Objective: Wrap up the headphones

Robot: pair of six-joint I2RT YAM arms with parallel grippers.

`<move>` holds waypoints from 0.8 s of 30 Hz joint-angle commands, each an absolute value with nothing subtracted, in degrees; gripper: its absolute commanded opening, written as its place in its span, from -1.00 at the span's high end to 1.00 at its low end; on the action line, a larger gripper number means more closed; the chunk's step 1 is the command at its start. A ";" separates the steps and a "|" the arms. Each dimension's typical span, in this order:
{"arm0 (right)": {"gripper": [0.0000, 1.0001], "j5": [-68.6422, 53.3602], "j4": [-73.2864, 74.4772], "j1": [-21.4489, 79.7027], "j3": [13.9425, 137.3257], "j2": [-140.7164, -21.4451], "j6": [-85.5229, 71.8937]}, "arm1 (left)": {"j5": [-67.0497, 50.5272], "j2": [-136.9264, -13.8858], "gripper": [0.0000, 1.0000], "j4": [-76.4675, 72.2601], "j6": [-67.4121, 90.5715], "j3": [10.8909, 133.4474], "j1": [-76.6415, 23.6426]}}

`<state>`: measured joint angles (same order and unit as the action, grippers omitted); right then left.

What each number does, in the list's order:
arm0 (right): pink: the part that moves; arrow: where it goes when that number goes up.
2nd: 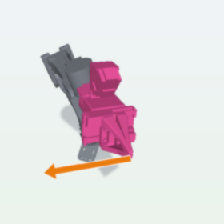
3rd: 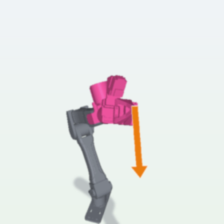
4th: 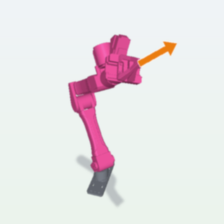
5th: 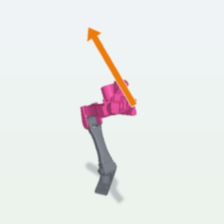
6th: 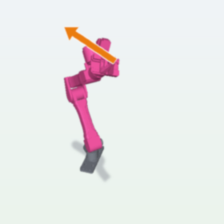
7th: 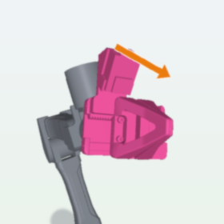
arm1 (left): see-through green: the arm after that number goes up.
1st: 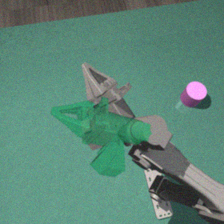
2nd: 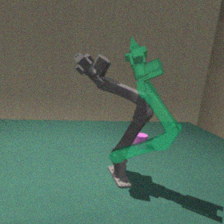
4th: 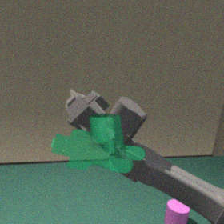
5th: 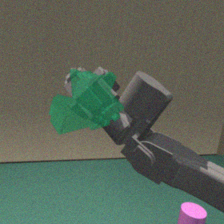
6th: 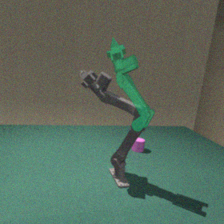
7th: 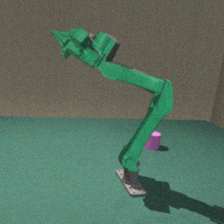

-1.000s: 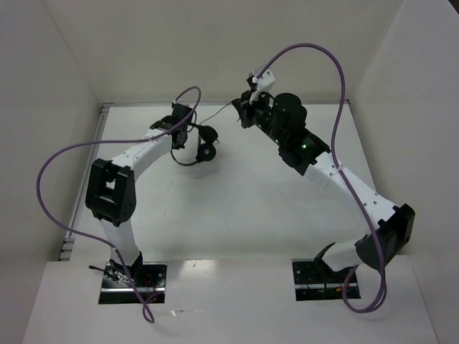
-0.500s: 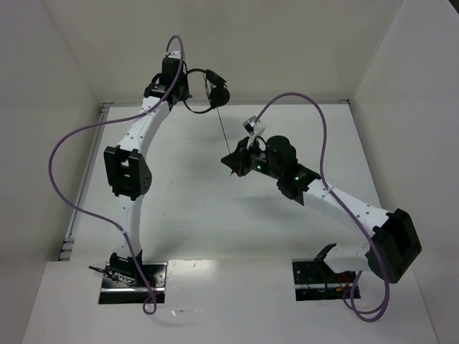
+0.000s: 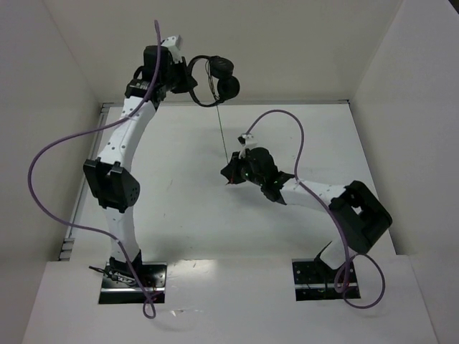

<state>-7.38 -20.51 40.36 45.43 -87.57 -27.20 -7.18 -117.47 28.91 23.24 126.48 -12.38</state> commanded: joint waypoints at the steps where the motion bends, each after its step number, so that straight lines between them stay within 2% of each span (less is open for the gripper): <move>1: 0.98 -3.44 -22.15 41.57 48.86 -92.45 -26.63 | -15.98 -109.08 1.00 18.19 29.18 127.02 -11.43; 5: 0.98 4.38 -22.15 41.57 49.57 -94.39 -25.22 | -16.61 -101.45 1.00 21.08 25.67 123.23 -11.43; 10: 0.98 9.57 -23.37 36.57 45.44 -92.99 -25.22 | -17.21 -93.70 1.00 23.82 22.76 119.98 -10.82; 16: 0.98 9.58 -26.71 30.77 45.44 -94.13 -19.26 | -25.13 -84.92 1.00 28.01 20.22 110.75 -10.81; 19: 0.98 8.80 -27.59 29.19 48.77 -96.67 -16.71 | -23.56 -81.05 1.00 33.46 16.18 106.01 -10.81; 24: 0.98 3.79 -29.79 28.65 54.30 -99.05 -10.29 | -29.08 -75.33 1.00 35.86 12.40 96.17 -10.81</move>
